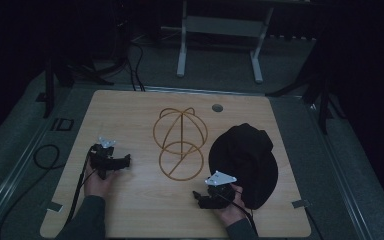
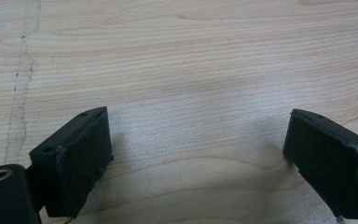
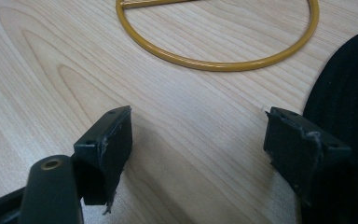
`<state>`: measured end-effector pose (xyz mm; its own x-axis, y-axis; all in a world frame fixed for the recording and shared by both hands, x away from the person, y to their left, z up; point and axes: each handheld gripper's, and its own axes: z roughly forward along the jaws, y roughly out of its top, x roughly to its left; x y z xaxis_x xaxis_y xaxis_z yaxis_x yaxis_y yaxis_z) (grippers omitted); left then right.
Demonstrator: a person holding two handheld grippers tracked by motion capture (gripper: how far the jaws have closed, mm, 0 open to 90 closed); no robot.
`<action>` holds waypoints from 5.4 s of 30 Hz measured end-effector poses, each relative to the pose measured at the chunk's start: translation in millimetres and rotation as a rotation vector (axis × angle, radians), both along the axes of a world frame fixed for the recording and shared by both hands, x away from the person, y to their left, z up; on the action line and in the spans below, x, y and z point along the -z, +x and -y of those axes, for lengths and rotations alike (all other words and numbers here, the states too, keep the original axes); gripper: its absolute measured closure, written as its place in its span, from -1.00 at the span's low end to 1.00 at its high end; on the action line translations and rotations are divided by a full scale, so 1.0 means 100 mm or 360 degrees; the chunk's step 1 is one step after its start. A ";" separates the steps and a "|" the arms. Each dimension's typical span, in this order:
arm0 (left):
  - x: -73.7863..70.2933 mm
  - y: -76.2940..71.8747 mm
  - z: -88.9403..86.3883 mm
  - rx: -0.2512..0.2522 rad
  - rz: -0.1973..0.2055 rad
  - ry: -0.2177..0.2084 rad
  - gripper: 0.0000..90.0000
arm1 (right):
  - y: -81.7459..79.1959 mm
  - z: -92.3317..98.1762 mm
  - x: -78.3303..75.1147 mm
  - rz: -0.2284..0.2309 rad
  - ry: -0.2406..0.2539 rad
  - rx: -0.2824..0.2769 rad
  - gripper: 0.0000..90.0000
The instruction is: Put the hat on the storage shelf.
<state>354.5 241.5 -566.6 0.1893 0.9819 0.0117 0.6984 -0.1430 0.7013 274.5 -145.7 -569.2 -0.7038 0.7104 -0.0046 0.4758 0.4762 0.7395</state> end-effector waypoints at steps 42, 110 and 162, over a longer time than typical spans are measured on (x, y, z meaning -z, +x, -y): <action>0.00 0.00 0.00 -0.0001 0.0001 -0.0002 -0.82 | 0.06 0.12 -0.50 -0.0151 -0.0281 -0.0240 -0.08; 0.00 0.00 0.00 0.0000 0.0001 -0.0002 -0.82 | 0.46 1.15 -1.34 -0.0390 -0.0486 0.0317 -0.18; 0.00 0.00 0.00 0.0006 -0.0003 -0.0001 -0.82 | 0.82 1.12 -1.40 -0.0638 -0.0534 0.0233 0.93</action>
